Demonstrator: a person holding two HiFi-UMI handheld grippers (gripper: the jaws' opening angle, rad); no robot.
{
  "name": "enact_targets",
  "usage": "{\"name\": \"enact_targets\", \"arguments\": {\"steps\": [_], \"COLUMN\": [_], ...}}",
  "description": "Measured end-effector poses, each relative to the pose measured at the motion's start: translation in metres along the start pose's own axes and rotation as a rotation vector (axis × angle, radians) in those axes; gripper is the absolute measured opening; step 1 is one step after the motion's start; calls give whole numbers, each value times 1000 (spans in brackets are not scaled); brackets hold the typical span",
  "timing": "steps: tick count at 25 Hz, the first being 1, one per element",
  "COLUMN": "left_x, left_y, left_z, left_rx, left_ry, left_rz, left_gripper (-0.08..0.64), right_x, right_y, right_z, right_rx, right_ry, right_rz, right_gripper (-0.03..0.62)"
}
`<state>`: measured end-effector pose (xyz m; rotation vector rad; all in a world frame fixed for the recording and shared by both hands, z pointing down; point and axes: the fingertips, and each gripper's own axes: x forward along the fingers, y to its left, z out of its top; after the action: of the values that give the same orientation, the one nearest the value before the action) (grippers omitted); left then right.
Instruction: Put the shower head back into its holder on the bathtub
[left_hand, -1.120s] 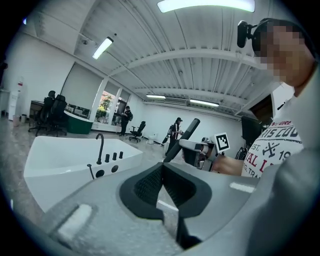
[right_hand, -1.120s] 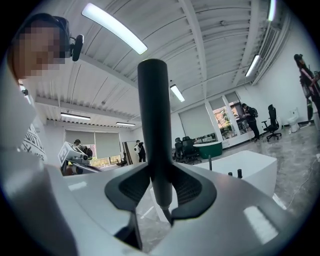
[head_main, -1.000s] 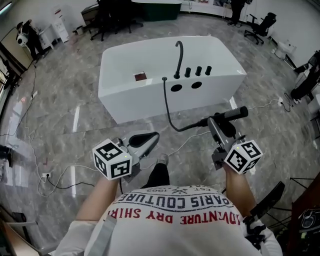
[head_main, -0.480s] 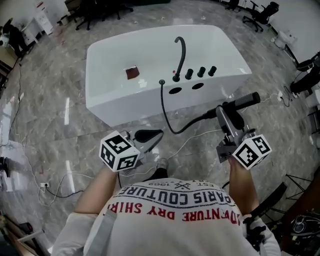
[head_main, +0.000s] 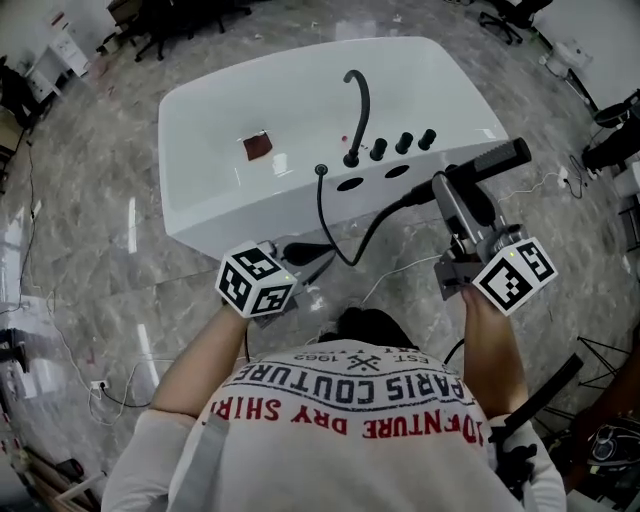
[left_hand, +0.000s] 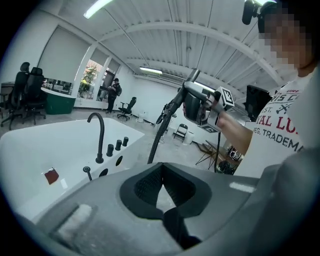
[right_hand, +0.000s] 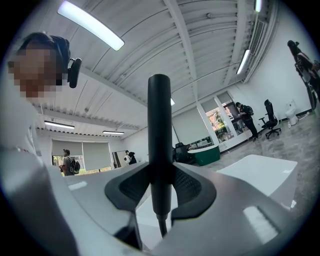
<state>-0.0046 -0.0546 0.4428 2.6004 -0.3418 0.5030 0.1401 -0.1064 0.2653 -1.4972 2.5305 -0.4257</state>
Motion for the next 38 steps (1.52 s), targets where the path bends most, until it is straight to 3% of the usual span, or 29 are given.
{"name": "enact_targets", "arguments": {"steps": [5, 9, 12, 17, 19, 25, 30, 34, 37, 38], "left_x": [24, 55, 87, 133, 147, 188, 225, 235, 241, 243], "left_y": [20, 61, 78, 97, 101, 111, 112, 124, 128, 130], "left_z": [-7, -31, -40, -57, -63, -69, -81, -90, -95, -94], "left_rx": [5, -15, -48, 57, 80, 86, 121, 55, 48, 47], "left_ry": [26, 119, 151, 218, 242, 234, 297, 299, 295, 290], "left_rz": [-30, 52, 36, 2, -11, 5, 7, 68, 77, 84], "left_gripper": [3, 3, 5, 6, 135, 204, 204, 199, 195, 164], "right_x": [21, 41, 57, 75, 80, 89, 94, 91, 91, 92], "right_y": [-6, -19, -32, -41, -41, -47, -47, -47, -48, -48], "right_z": [16, 24, 35, 49, 54, 63, 69, 77, 79, 79], "right_rx": [6, 33, 54, 44, 40, 11, -12, -24, 4, 14], "right_ry": [-32, -29, -23, -13, -10, 3, 14, 9, 2, 0], "right_rz": [40, 92, 117, 133, 144, 132, 142, 144, 148, 147], "right_gripper": [137, 137, 137, 137, 137, 137, 137, 137, 137, 137]}}
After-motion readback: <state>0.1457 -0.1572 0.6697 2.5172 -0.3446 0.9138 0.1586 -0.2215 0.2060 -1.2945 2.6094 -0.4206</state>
